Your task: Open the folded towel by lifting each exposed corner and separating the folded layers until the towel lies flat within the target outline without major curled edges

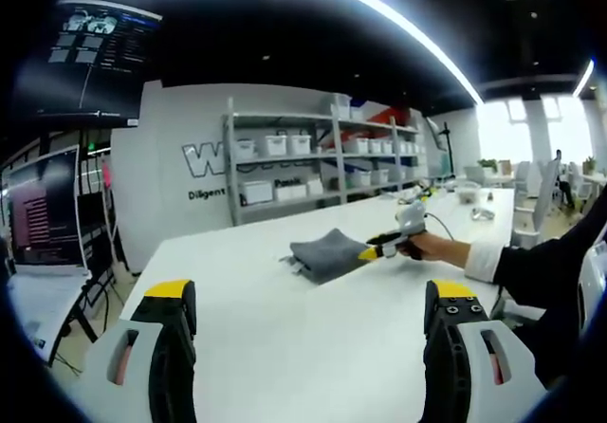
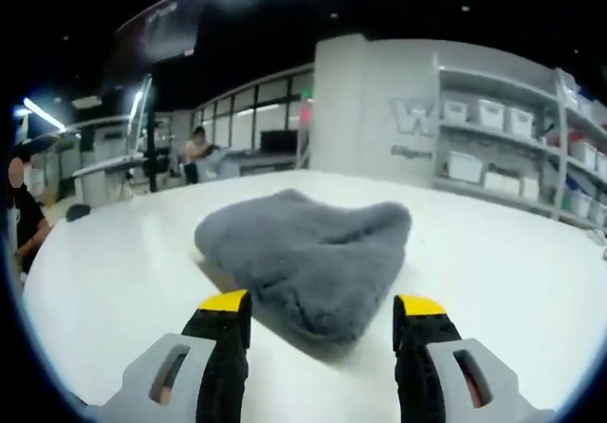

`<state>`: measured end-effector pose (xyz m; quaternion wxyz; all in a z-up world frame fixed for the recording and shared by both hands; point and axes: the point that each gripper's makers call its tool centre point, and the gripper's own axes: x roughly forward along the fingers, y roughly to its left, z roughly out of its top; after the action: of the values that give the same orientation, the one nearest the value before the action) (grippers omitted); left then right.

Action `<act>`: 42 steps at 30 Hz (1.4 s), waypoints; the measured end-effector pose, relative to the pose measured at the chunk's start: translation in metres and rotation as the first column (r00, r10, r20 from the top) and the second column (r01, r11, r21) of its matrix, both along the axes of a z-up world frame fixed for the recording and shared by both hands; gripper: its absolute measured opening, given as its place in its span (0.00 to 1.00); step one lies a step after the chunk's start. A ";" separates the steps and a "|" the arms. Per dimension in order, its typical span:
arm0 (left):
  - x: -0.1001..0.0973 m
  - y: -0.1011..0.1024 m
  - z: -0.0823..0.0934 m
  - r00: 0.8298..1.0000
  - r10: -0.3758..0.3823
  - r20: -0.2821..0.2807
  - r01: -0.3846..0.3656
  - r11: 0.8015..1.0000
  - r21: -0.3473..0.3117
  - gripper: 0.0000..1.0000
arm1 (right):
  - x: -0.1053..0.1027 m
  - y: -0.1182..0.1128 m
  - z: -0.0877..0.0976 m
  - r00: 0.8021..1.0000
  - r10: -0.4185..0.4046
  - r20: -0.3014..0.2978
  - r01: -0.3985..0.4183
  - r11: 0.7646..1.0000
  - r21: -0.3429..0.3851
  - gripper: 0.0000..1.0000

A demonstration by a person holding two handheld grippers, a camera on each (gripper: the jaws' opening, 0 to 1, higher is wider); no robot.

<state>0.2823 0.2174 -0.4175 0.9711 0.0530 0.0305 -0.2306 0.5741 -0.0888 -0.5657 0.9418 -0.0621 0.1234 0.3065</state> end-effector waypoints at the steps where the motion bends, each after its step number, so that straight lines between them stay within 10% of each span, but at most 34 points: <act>1: 0.000 0.000 0.000 1.000 0.000 -0.001 0.000 1.000 -0.002 0.99 | 0.000 -0.001 0.000 1.000 -0.002 -0.001 0.002 1.000 0.002 0.59; 42: 0.004 0.000 -0.004 1.000 -0.015 -0.026 0.015 1.000 -0.002 0.99 | -0.008 -0.004 -0.016 0.999 0.017 -0.036 -0.019 0.998 -0.062 0.23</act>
<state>0.2867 0.2174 -0.4211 0.9689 0.0496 0.0423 -0.2387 0.5660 -0.0931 -0.5814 0.9342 -0.0872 0.1489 0.3121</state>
